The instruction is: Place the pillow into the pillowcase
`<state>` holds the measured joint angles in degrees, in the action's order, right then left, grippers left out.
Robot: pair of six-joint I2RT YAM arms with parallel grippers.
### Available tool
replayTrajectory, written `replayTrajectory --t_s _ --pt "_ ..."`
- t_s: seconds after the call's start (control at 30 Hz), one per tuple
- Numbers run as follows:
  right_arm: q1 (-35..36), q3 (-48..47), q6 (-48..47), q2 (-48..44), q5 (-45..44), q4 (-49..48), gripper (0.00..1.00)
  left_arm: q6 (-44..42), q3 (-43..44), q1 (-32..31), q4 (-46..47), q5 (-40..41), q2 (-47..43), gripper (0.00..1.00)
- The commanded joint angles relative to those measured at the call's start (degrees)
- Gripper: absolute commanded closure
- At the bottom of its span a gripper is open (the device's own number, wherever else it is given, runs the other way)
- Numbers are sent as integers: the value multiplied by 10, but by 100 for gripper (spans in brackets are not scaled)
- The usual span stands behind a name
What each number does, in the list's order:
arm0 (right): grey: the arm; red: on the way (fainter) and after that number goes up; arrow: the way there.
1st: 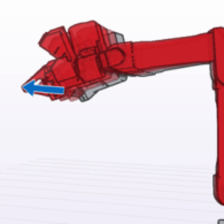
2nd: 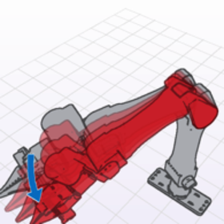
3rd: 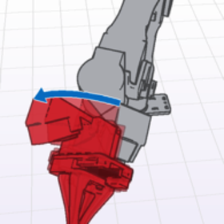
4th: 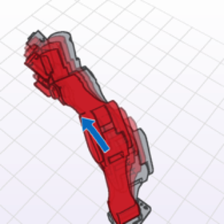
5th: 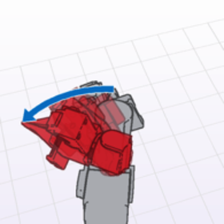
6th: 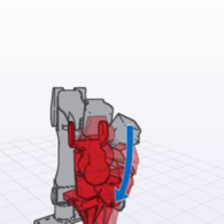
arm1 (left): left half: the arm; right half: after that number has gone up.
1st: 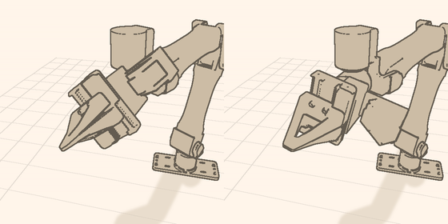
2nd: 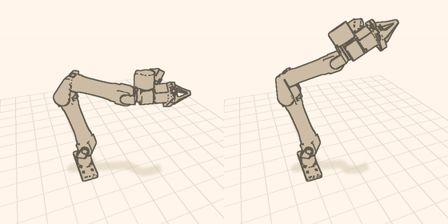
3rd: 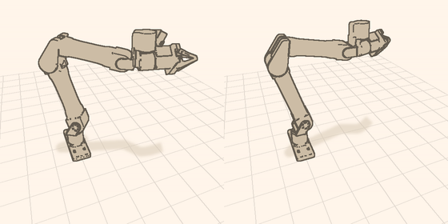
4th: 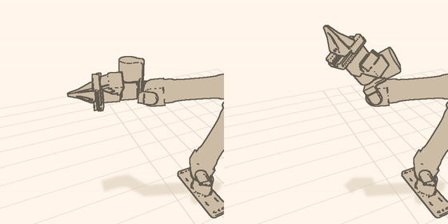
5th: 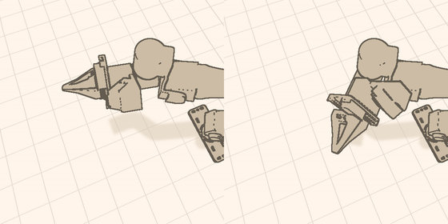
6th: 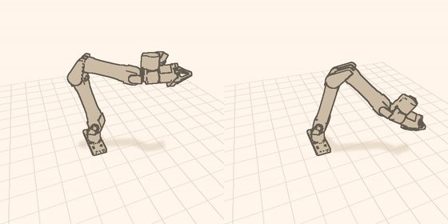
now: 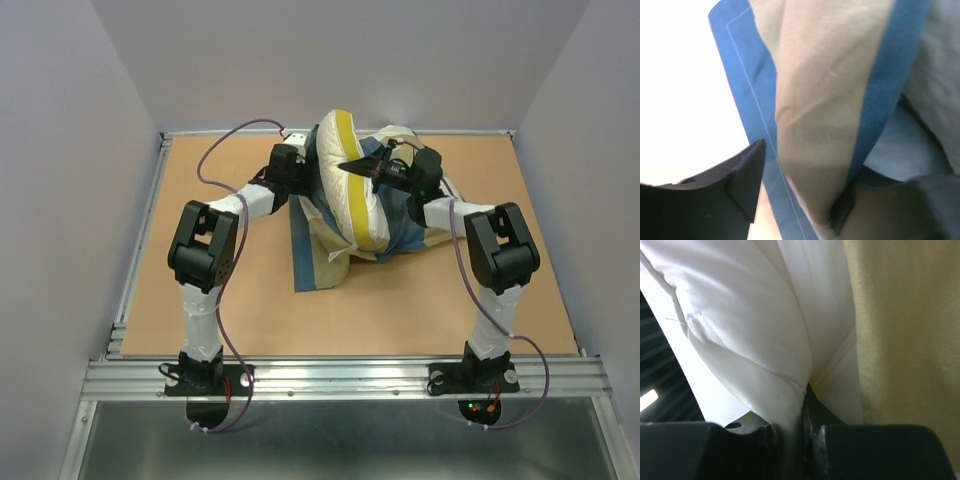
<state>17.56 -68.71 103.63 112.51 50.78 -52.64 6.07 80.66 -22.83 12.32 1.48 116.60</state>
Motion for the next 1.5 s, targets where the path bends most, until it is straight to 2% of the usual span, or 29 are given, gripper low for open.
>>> replayTrajectory --t_s 0.0,0.03,0.07,0.1,0.13,0.2,0.27,0.43,0.5,0.57,0.7,0.83,0.87,1.03,1.23,1.33,1.47 --pt "2 11 16 -46 13 -60 100 -75 15 29 -20 78 -29 53" --pt "-4 11 -26 -45 12 -44 99 -85 19 31 -32 75 -32 55" --pt "-7 4 -64 -43 3 26 99 -107 26 31 -60 67 -42 57" --pt "-12 -3 -162 -42 -6 83 99 -119 28 31 -77 64 -47 57" --pt "-15 -12 -211 -37 -16 190 99 -126 27 32 -102 64 -64 57" --pt "-14 -27 -312 -31 -46 254 100 -156 10 38 -119 61 -87 58" --pt "-14 -41 -365 -22 -83 327 99 -177 -15 53 -131 63 -117 63" --pt "-12 -54 -485 -5 -140 406 99 -214 -7 96 -192 76 -123 82" --pt "-9 -58 -513 14 -144 414 99 -221 16 113 -208 66 -115 100" --pt "-3 -73 -547 31 -139 438 99 -231 32 119 -228 55 -113 100" --pt "19 -114 -639 77 -120 492 99 -229 88 125 -256 -37 -119 100" --pt "67 -181 -775 133 -90 614 100 -201 163 125 -275 -84 -103 100" --pt "77 -205 -801 152 -97 638 99 -196 204 125 -283 -94 -96 100" --pt "131 -265 -927 198 -139 777 100 -161 295 126 -289 -146 -73 100" --pt "133 -365 -965 284 -174 867 99 -136 305 126 -279 -242 -95 100" --pt "142 -398 -997 318 -156 930 99 -116 274 125 -242 -249 -128 100" --pt "170 -371 -1031 318 -174 951 99 -94 272 126 -202 -255 -136 100"
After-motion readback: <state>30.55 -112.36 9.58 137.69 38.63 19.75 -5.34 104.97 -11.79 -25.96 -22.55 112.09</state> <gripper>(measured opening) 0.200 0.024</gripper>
